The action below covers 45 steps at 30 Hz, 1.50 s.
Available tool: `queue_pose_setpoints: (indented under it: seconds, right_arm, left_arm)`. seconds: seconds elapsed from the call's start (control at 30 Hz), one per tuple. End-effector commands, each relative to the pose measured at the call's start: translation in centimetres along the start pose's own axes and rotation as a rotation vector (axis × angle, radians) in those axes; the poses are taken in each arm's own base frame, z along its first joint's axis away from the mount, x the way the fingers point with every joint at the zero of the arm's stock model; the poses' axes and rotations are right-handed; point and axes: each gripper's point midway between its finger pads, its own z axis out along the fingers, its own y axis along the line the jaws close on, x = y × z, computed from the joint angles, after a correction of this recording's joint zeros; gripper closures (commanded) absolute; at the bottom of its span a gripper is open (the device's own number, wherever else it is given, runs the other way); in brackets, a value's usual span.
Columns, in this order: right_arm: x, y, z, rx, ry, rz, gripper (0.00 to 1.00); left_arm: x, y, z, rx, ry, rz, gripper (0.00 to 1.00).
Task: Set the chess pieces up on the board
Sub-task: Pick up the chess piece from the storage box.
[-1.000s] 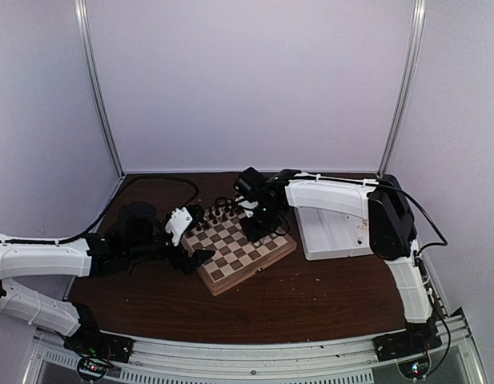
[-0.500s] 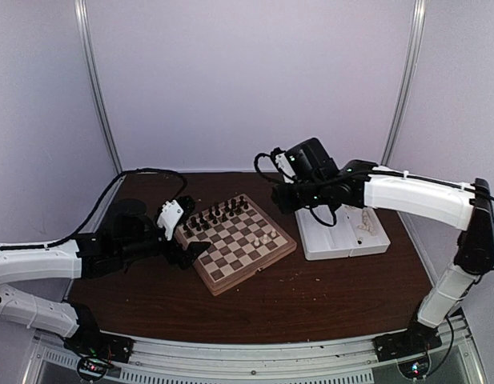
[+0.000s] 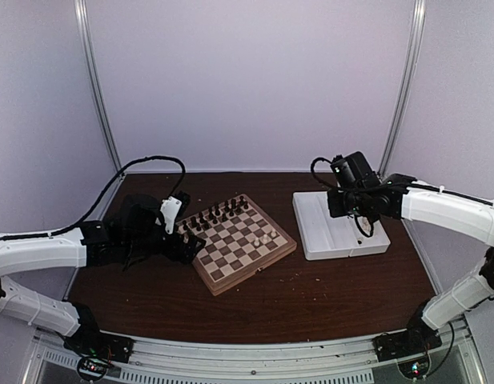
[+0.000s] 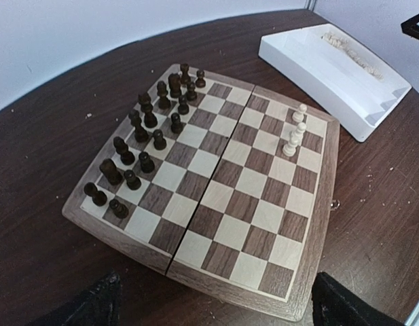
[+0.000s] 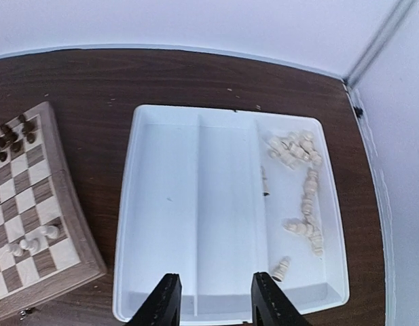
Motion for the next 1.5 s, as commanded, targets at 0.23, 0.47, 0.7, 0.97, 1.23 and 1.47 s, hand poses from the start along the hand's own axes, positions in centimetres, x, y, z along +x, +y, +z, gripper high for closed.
queue_pose_setpoints:
  seconds: [0.23, 0.47, 0.7, 0.97, 1.23, 1.47]
  right_arm:
    - [5.3, -8.3, 2.9, 0.046, 0.231, 0.183, 0.67]
    - [6.6, -11.1, 5.8, 0.092, 0.412, 0.113, 0.71]
    - [8.0, -12.1, 9.1, 0.059, 0.578, 0.005, 0.76]
    - [9.1, -11.8, 11.9, -0.053, 0.691, -0.102, 0.68]
    - [9.5, -12.7, 14.1, -0.006, 0.739, -0.174, 0.67]
    - [9.1, -13.2, 13.7, 0.028, 0.716, -0.112, 0.66]
  left_arm:
    - [0.3, 0.3, -0.2, -0.017, 0.06, -0.064, 0.02]
    - [-0.6, -0.8, 0.2, 0.031, 0.052, -0.064, 0.02]
    - [-1.6, -1.4, 1.5, 0.043, 0.057, -0.033, 0.02]
    - [-2.9, -1.7, 2.4, 0.029, 0.087, 0.002, 0.02]
    - [-2.6, -1.8, 3.0, 0.03, 0.108, -0.008, 0.02]
    - [-3.3, -2.2, 3.7, 0.032, 0.119, -0.002, 0.02]
